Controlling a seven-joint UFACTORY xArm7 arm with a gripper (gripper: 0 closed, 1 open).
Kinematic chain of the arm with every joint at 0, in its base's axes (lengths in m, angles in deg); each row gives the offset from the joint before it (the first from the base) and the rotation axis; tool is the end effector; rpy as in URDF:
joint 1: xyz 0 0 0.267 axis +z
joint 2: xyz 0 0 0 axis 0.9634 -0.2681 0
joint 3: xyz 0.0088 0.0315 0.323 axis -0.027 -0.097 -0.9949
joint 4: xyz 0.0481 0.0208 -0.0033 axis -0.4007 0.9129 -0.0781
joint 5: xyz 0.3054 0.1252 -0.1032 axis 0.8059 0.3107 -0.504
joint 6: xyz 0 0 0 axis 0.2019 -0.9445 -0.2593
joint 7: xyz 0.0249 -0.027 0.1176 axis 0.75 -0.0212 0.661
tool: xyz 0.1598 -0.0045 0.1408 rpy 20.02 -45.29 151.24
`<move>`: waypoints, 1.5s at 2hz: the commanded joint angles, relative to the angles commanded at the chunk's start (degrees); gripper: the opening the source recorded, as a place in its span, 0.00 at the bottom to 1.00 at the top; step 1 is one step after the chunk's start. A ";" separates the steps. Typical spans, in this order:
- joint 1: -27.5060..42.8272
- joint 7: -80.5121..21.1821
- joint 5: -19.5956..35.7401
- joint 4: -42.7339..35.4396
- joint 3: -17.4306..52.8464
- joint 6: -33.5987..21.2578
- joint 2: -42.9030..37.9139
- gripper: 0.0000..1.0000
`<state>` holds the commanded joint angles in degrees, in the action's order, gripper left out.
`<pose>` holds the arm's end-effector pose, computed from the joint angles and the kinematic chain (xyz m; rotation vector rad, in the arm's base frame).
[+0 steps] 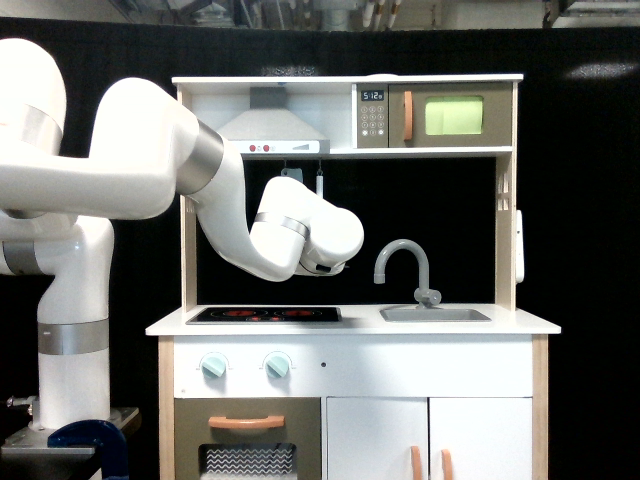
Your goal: Turn on the faucet
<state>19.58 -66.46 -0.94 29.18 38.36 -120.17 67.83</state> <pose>0.3110 0.2507 0.2210 -1.2158 -1.4348 -0.8951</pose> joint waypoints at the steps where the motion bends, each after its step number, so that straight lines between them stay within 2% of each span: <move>1: 12.69 1.96 -0.53 -4.14 2.39 8.29 2.97 1.00; 2: 26.00 4.75 -2.36 -11.28 4.95 14.42 5.97 1.00; 3: 30.82 6.12 -6.44 -18.59 8.59 11.99 8.65 1.00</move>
<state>50.40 -60.35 -7.38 10.59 46.94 -108.18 76.48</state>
